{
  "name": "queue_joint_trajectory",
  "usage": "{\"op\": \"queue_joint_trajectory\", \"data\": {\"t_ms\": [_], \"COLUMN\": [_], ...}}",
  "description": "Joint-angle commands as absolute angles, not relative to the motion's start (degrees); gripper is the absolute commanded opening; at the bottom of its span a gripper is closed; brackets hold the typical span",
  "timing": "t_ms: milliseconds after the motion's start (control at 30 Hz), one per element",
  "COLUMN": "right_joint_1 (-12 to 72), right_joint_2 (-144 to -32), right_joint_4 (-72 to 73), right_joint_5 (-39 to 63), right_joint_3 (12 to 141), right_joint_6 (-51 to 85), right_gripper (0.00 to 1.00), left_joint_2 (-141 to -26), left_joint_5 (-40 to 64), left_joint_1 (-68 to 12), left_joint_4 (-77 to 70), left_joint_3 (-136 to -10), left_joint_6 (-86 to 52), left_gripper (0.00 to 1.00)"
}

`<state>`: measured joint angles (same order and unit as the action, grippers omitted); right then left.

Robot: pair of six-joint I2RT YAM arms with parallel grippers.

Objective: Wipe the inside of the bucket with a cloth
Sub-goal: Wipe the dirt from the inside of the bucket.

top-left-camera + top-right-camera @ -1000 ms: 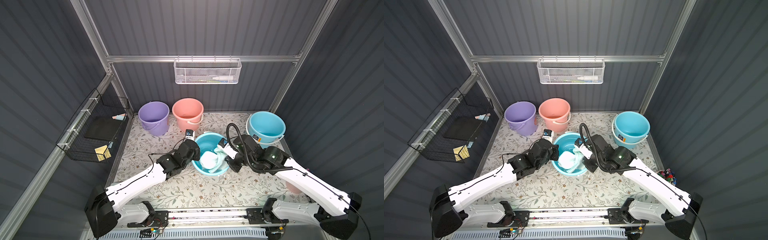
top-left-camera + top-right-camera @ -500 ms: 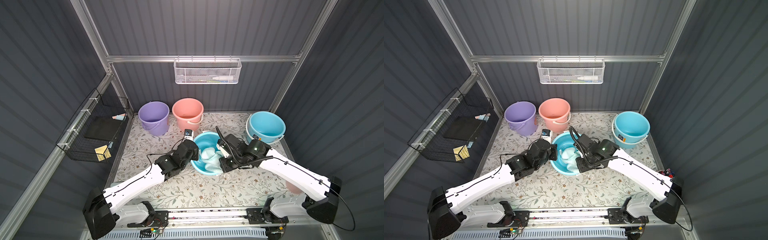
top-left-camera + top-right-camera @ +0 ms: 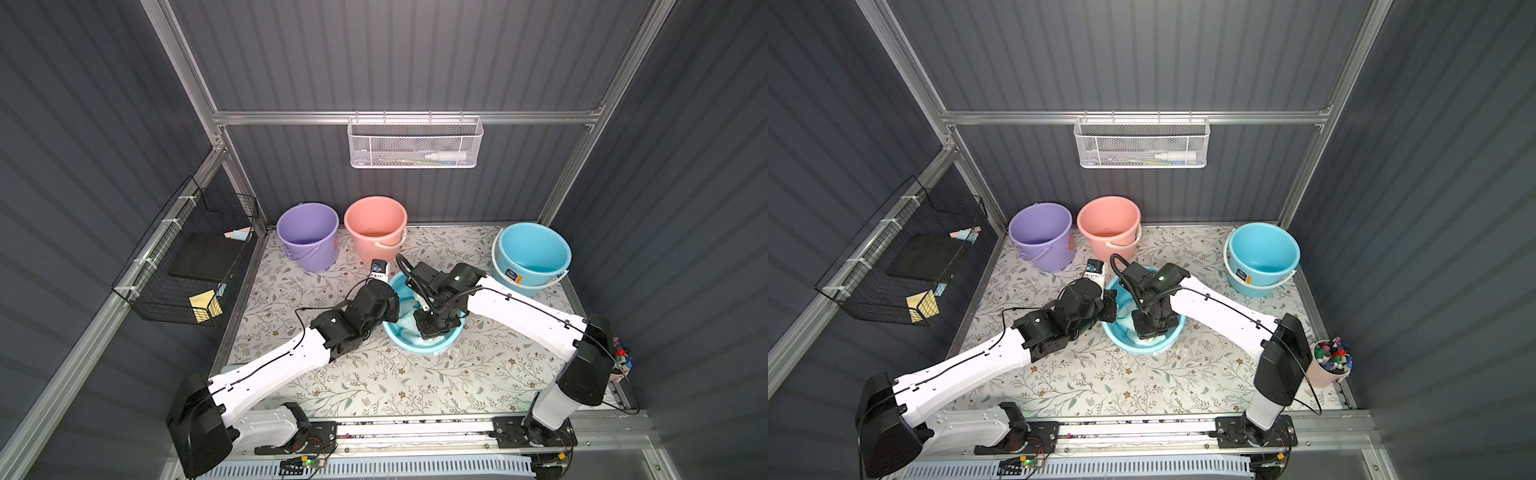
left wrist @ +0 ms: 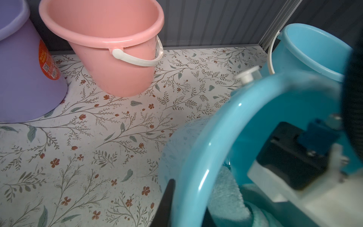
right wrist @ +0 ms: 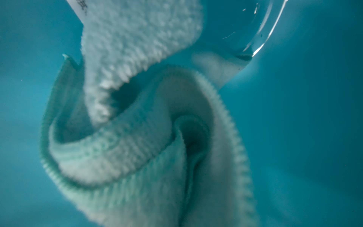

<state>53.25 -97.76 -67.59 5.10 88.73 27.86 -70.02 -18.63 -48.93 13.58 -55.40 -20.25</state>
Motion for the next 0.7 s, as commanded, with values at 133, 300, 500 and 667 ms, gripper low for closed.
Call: {"op": "queue_joint_trajectory", "data": {"t_ms": [133, 300, 500, 667], "right_joint_1": [52.9, 52.3, 52.3, 52.5], "right_joint_2": [-103.5, -107.5, -111.9, -113.0], "right_joint_4": [-67.7, -61.3, -56.0, -49.2], "right_joint_5": [4.4, 3.5, -3.3, -5.9], "right_joint_3": [87.3, 84.8, 82.9, 80.1], "right_joint_6": [28.6, 28.7, 28.9, 26.6], "right_gripper": [0.00, 0.00, 0.00, 0.00], "left_joint_2": [-68.8, -68.9, -68.6, -68.7], "left_joint_5": [-17.9, -17.3, -17.3, -16.7], "left_joint_1": [-48.6, -48.6, -48.6, -48.6], "left_joint_4": [9.9, 9.8, 9.9, 9.4], "left_joint_3": [-55.5, -55.5, -55.2, -54.8], "left_joint_6": [-21.1, -21.2, -21.2, -21.2], "left_gripper": [0.00, 0.00, 0.00, 0.00]}}
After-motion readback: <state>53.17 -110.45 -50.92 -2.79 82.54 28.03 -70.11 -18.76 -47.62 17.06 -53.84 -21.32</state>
